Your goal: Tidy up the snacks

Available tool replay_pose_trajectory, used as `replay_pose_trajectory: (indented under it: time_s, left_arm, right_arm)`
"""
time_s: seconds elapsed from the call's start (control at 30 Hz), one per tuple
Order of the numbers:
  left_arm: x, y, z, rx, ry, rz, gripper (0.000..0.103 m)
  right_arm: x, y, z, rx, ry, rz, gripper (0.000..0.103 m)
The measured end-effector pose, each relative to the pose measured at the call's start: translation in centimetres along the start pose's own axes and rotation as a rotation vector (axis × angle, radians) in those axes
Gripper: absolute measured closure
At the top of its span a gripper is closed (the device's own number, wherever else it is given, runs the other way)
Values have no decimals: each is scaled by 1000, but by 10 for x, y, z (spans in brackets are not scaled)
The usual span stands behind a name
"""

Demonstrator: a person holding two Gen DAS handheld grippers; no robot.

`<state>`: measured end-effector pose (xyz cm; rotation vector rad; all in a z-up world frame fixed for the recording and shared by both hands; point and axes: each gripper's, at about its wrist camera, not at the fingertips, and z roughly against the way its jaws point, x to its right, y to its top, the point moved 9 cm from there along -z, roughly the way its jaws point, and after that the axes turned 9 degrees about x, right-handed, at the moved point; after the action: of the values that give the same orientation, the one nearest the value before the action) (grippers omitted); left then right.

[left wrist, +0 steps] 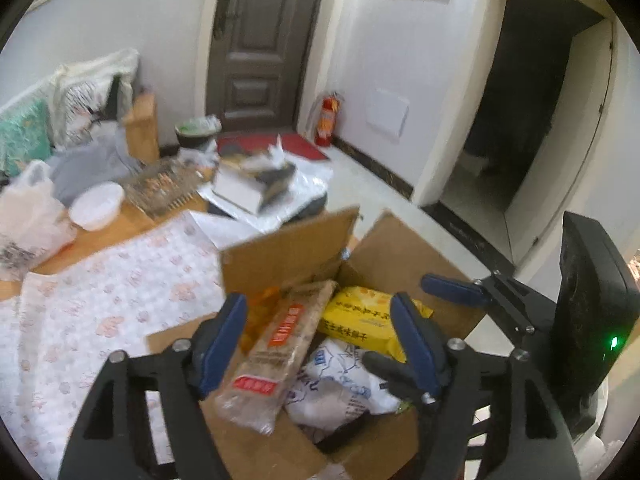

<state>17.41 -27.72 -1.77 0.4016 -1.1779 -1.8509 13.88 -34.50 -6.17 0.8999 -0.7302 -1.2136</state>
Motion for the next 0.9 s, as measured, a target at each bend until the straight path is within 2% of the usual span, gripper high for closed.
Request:
replay_pose_trajectory:
  time_s: [0.07, 0.2, 0.3, 0.4, 0.5, 0.6, 0.9]
  left_arm:
    - [-4, 7, 21, 59, 48, -12, 19]
    - [-18, 17, 73, 202, 179, -31, 10]
    - [-32, 17, 110, 290, 278, -15, 3]
    - [-46, 11, 140, 362, 377, 3, 1]
    - [-58, -1, 155, 374, 429, 11, 1]
    - [-70, -15, 156, 367, 453, 16, 1]
    - [-87, -36, 155, 340, 452, 41, 1]
  right_arm:
    - [-2, 7, 11, 41, 9, 0, 12]
    - [-11, 26, 37, 148, 27, 22, 10]
    - [-19, 40, 55, 239, 46, 35, 1]
    - [-31, 49, 73, 331, 82, 34, 0]
    - [-48, 54, 81, 380, 128, 34, 0]
    - [-63, 47, 82, 380, 132, 57, 0]
    - [-90, 36, 74, 360, 153, 70, 0]
